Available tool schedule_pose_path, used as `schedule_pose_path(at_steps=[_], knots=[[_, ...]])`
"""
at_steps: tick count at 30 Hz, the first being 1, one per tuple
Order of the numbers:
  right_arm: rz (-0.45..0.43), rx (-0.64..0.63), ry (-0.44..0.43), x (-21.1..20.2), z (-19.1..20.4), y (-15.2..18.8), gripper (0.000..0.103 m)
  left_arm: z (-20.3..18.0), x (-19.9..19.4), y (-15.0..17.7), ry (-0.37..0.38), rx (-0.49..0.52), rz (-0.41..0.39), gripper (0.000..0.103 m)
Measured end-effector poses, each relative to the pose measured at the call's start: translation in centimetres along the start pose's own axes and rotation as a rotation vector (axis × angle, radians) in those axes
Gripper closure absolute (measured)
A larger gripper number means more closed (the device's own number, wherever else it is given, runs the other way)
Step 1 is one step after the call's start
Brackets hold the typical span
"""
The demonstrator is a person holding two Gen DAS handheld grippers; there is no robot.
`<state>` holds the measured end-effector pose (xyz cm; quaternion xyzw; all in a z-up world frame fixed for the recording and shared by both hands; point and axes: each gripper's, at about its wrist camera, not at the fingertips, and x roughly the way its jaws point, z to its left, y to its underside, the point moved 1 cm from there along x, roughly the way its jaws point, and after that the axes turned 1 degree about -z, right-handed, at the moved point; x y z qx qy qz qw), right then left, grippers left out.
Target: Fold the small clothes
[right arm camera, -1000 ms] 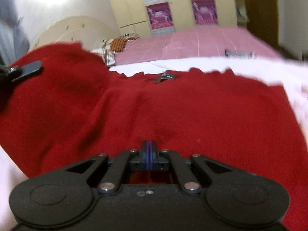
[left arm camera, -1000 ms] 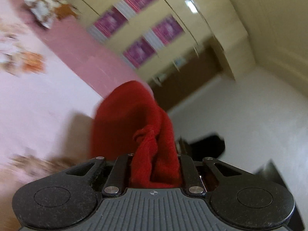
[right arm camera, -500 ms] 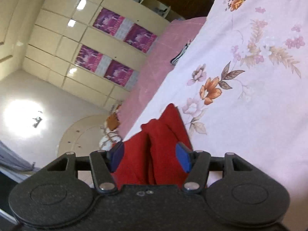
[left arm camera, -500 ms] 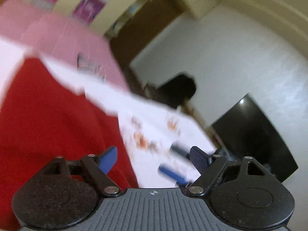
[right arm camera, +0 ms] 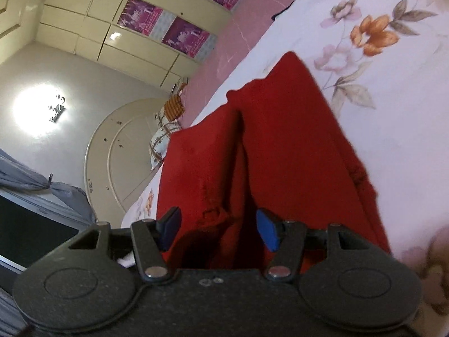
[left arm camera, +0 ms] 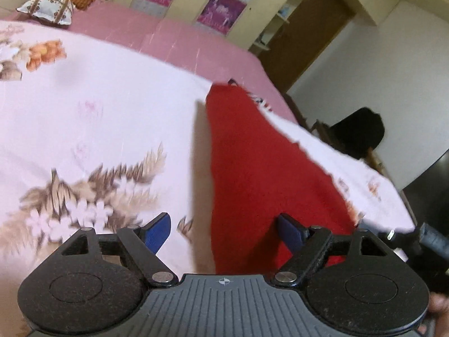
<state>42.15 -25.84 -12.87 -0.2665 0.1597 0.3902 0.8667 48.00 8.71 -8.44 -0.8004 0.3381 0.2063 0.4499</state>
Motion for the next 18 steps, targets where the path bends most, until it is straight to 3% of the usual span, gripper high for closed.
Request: schedule_pose_path(at_steps=[4,5,8,9,14,18], knots=[[0.047,-0.059,0.016,1.5,1.7,-0.5,0.046,0.4,1.4,1.0,0.008,-0.002,-0.013,0.021],[0.067,-0.1,0.051,2.4,2.4,-0.7,0.051,0.3,1.1,1.2,0.006,0.001,-0.01,0.021],[0.063,-0.288,0.168,3.3,4.9,-0.2,0.084,0.0,1.0,0.1,0.004,0.017,-0.052,0.021],[0.052,-0.371,0.198,3.3,6.0,0.1,0.086,-0.1,0.7,-0.3,-0.002,0.018,-0.08,0.021],[-0.044,-0.744,0.26,1.5,10.6,2.6,0.088,-0.3,1.4,-2.3,0.008,-0.003,-0.094,0.021],[-0.157,-0.871,0.277,-1.8,11.9,2.9,0.088,-3.4,2.0,-2.2,0.055,0.078,-0.086,0.021]])
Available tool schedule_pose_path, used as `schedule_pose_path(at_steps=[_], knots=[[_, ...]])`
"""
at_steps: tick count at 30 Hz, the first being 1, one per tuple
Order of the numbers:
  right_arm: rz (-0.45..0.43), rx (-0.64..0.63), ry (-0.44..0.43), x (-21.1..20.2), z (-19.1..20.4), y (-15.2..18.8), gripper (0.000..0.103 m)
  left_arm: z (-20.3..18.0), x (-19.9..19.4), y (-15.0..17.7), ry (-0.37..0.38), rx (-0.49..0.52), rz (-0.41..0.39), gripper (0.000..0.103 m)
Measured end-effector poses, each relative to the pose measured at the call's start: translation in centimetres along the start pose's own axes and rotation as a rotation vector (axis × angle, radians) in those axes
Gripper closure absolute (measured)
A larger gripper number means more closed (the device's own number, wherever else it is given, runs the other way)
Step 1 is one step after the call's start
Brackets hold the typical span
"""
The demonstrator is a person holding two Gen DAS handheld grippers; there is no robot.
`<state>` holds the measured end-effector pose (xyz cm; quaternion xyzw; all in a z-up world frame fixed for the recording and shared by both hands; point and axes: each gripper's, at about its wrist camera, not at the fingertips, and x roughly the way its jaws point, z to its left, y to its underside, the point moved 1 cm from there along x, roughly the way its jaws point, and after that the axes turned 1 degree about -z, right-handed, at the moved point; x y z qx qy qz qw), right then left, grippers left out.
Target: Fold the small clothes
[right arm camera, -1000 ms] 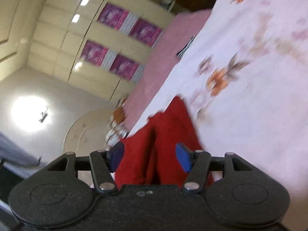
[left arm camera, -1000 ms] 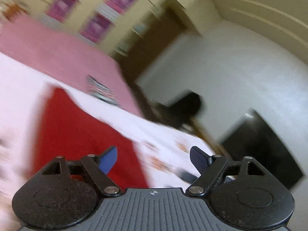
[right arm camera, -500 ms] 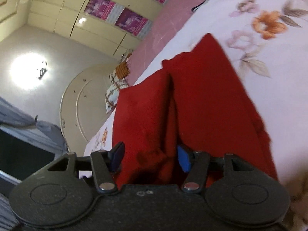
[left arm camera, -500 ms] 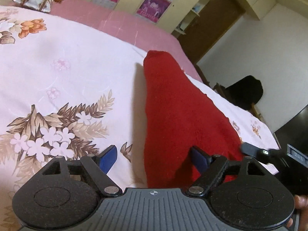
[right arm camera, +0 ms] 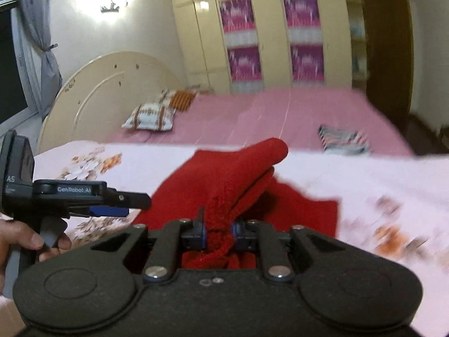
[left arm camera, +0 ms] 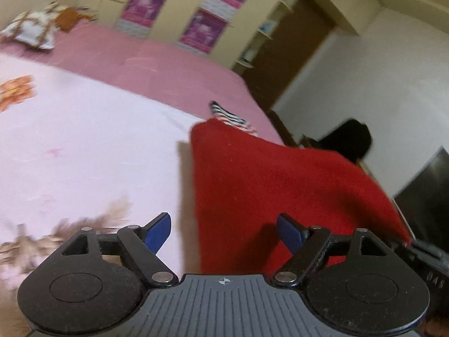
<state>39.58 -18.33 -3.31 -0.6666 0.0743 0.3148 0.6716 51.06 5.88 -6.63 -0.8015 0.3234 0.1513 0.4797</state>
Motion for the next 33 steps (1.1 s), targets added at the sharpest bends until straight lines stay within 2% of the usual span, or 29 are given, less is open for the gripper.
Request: schedule_pose_path(at_steps=[2,4,8,10,13,14,17,21,25,26,27,29,31,33], knots=[[-0.031,-0.011,0.035,-1.2,-1.1,0.3,0.088,-1.8,1.1,0.5,-0.026,0.069,0.032,0.021],[-0.009,0.036,0.066,-0.5,-2.9,1.1,0.088,-2.8,2.4,1.3,-0.059,0.103,0.075,0.021],[0.139,0.197,0.083,3.0,-6.9,4.5,0.087,-2.4,2.9,2.0,-0.03,0.037,0.095,0.021],[0.117,0.253,0.066,2.8,-7.5,5.3,0.087,-2.3,2.7,2.1,-0.025,0.049,0.096,0.021],[0.11,0.271,0.062,2.7,-7.6,5.4,0.087,-2.1,2.5,2.1,-0.021,0.052,0.104,0.021],[0.111,0.281,0.054,2.6,-7.8,5.4,0.084,-1.9,2.7,1.9,-0.022,0.05,0.107,0.021],[0.08,0.387,-0.012,2.1,-9.7,4.9,0.065,-1.6,3.6,0.8,-0.011,0.041,0.112,0.021],[0.036,0.565,-0.112,4.1,-12.5,3.7,0.063,-1.5,4.1,-1.1,0.008,0.053,0.086,0.021],[0.035,0.646,-0.168,6.8,-14.7,3.3,0.063,-1.0,6.4,-2.7,0.016,0.048,0.147,0.021],[0.04,0.647,-0.175,7.3,-14.8,3.2,0.064,-0.8,6.9,-2.7,0.013,0.045,0.155,0.021],[0.047,0.643,-0.181,7.9,-15.0,3.1,0.07,-0.8,7.3,-2.8,0.006,0.046,0.156,0.021],[0.028,0.564,-0.129,8.4,-14.4,2.4,0.091,-1.5,7.3,-2.9,-0.02,0.074,0.119,0.021],[-0.031,0.383,-0.024,7.2,-12.5,1.6,0.091,-2.3,7.6,-2.8,-0.04,0.109,0.095,0.021],[-0.086,0.186,0.061,6.0,-9.9,1.7,0.092,-2.7,8.8,-2.5,-0.073,0.145,0.118,0.021]])
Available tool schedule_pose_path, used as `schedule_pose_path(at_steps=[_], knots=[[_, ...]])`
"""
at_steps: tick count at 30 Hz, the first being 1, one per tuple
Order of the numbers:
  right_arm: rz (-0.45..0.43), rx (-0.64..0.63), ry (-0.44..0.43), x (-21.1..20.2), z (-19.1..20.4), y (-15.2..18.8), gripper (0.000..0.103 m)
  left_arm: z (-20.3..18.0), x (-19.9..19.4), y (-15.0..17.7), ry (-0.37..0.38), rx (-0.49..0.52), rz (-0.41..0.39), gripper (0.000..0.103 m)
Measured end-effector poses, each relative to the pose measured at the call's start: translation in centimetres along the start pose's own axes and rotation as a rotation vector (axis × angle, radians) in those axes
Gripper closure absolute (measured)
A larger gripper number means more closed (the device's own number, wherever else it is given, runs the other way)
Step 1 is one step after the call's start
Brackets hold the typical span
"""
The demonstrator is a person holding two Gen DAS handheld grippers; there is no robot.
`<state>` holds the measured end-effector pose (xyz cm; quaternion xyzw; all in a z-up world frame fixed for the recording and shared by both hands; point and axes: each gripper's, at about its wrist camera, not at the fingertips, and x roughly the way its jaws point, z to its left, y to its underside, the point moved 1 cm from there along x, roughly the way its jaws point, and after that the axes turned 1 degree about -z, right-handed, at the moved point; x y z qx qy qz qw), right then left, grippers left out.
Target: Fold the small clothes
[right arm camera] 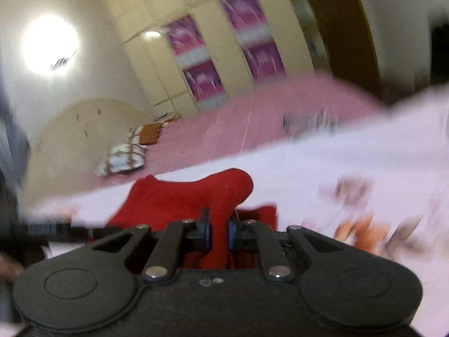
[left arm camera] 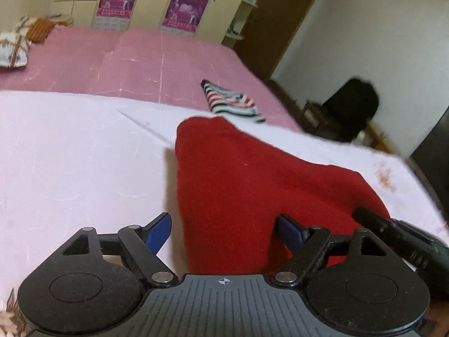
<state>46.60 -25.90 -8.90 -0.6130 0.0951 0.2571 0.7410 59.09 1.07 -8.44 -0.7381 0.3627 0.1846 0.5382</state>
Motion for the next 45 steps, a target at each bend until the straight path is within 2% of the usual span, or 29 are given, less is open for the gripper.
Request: schedule_pose_path(at_steps=[2,3,6,8,10,11,12,14,17,19,20,21,22,23,25,26,28,31,35,36,38,40,41,43,45], knots=[[0.038,-0.123,0.081,1.0,0.9,1.4,0.091,-0.1,1.2,0.4,-0.002,-0.013,0.02,0.02],[0.077,-0.111,0.1,1.9,0.5,2.2,0.091,-0.2,1.3,0.4,-0.011,-0.002,0.016,0.018],[0.077,0.01,0.079,2.2,-1.0,2.2,0.09,-0.5,1.4,0.1,-0.027,0.007,0.031,0.017],[0.085,-0.011,0.094,2.4,-0.5,2.1,0.089,-0.5,1.2,-0.1,-0.024,0.011,0.044,0.016],[0.108,0.011,0.097,2.4,-0.5,1.6,0.082,-0.3,0.1,-0.3,-0.024,0.0,0.037,0.016],[0.116,0.04,0.098,2.2,-0.8,1.1,0.072,-0.2,-1.0,-0.3,-0.02,-0.004,0.016,0.016],[0.105,0.062,0.105,1.4,-1.1,0.7,0.07,-0.1,-2.1,-0.3,-0.005,-0.004,-0.008,0.017],[0.045,0.048,0.119,-0.6,-0.5,0.0,0.07,0.1,-3.9,0.7,0.0,-0.002,-0.034,0.017],[0.001,-0.019,0.074,-3.4,1.0,-0.5,0.071,-0.2,-5.6,2.3,0.017,0.006,-0.048,0.017],[0.027,-0.085,0.031,-3.8,2.7,0.2,0.072,-0.7,-4.4,3.0,0.008,0.024,0.007,0.017],[0.048,-0.119,0.021,-3.5,3.4,0.6,0.076,-0.9,-3.8,3.2,-0.01,0.04,0.026,0.016],[0.099,-0.164,0.036,-2.6,3.9,1.4,0.08,-1.0,-3.4,3.3,-0.005,0.048,0.031,0.012],[0.18,-0.181,0.079,-1.2,4.0,2.2,0.08,-0.9,-3.1,3.4,-0.022,0.039,0.039,0.009],[0.222,-0.183,0.119,-0.1,3.7,2.9,0.08,-1.0,-3.2,3.2,-0.035,0.052,0.039,0.008],[0.208,-0.162,0.136,0.0,3.6,2.7,0.08,-1.7,-4.2,2.9,-0.065,0.094,0.036,0.011],[0.215,-0.168,0.148,0.0,3.9,2.4,0.08,-2.1,-5.1,2.7,-0.061,0.108,0.027,0.019],[0.199,-0.179,0.15,-1.2,4.4,2.0,0.081,-2.7,-7.6,3.0,-0.02,0.133,-0.004,0.022],[0.144,-0.196,0.091,-4.4,5.2,1.9,0.08,-3.0,-8.6,4.4,0.004,0.154,0.015,0.022],[0.185,-0.28,-0.022,-4.9,7.3,4.2,0.078,-2.5,-7.7,6.1,0.002,0.13,0.05,0.022],[0.219,-0.317,-0.019,-4.4,7.7,5.2,0.081,-2.3,-7.9,6.4,0.0,0.128,0.053,0.022],[0.29,-0.361,0.046,-3.2,7.1,6.8,0.086,-1.8,-8.5,6.9,-0.008,0.142,0.059,0.022],[0.281,-0.29,0.063,-3.7,5.3,6.8,0.087,-1.2,-9.8,7.5,-0.019,0.142,0.053,0.022],[0.277,-0.278,0.086,-4.1,4.8,6.6,0.093,-1.0,-10.7,7.8,-0.022,0.138,0.043,0.022],[0.265,-0.264,0.122,-5.5,4.1,6.3,0.088,-1.1,-12.3,8.2,-0.014,0.128,0.018,0.022],[0.239,-0.242,0.107,-7.2,4.1,6.1,0.082,-1.8,-13.1,8.8,0.029,0.121,0.005,0.022]])
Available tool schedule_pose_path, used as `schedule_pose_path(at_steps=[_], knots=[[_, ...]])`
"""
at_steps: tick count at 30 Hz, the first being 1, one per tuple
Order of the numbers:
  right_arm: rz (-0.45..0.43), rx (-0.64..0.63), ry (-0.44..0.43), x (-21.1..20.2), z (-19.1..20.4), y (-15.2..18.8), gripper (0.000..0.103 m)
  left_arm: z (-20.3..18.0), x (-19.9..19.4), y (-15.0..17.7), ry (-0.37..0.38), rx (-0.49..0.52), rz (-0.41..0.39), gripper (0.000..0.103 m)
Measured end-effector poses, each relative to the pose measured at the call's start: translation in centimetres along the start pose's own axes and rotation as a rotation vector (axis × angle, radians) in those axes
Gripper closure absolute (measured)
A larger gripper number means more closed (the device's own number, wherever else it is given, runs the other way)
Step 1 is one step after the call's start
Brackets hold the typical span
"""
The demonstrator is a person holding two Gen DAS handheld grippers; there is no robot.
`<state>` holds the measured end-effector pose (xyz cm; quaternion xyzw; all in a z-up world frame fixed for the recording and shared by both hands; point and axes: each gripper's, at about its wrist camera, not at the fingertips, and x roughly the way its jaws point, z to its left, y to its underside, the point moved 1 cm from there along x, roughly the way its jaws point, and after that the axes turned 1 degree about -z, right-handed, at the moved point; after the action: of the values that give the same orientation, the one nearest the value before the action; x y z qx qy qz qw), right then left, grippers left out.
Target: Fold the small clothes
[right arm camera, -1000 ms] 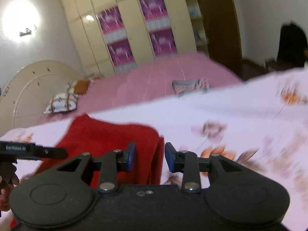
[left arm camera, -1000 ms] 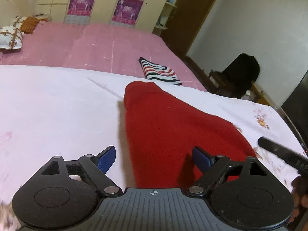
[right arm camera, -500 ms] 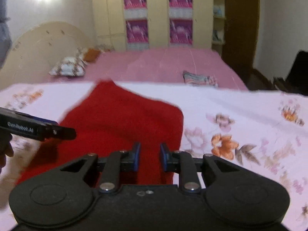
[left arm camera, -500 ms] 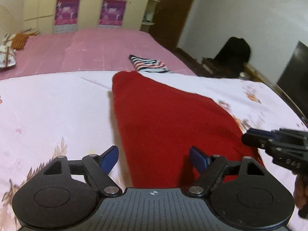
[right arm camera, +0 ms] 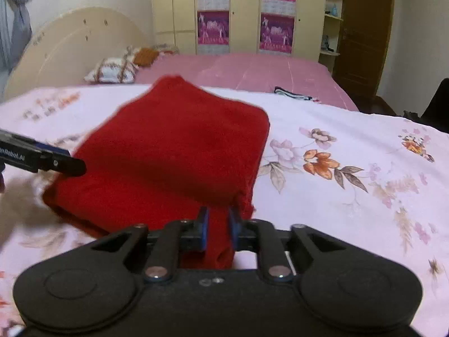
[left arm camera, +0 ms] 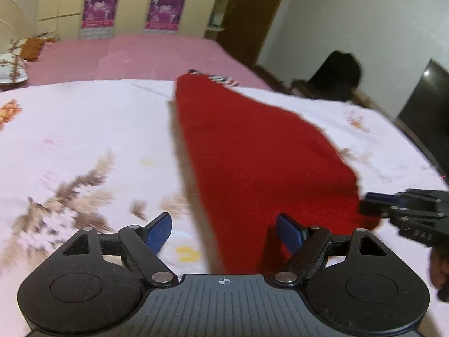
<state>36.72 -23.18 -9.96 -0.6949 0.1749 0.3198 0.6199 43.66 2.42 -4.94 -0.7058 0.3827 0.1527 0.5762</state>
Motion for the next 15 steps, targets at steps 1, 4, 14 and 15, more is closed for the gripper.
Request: schedule_pose_path(at_steps=[1,4,14,15], knots=[[-0.022,0.001,-0.02,-0.7,0.4,0.1,0.081,-0.6,0.0,0.4,0.012,0.004,0.003,0.022],[-0.03,-0.023,-0.09,-0.5,2.1,0.6,0.08,-1.3,1.1,1.9,-0.039,0.015,0.049,0.022],[-0.037,0.06,-0.066,-2.1,0.8,1.1,0.058,0.9,-2.1,2.4,-0.032,-0.033,-0.034,0.022],[-0.068,0.112,-0.074,-2.5,0.3,0.7,0.045,1.1,-2.1,2.0,-0.021,-0.054,-0.044,0.022]])
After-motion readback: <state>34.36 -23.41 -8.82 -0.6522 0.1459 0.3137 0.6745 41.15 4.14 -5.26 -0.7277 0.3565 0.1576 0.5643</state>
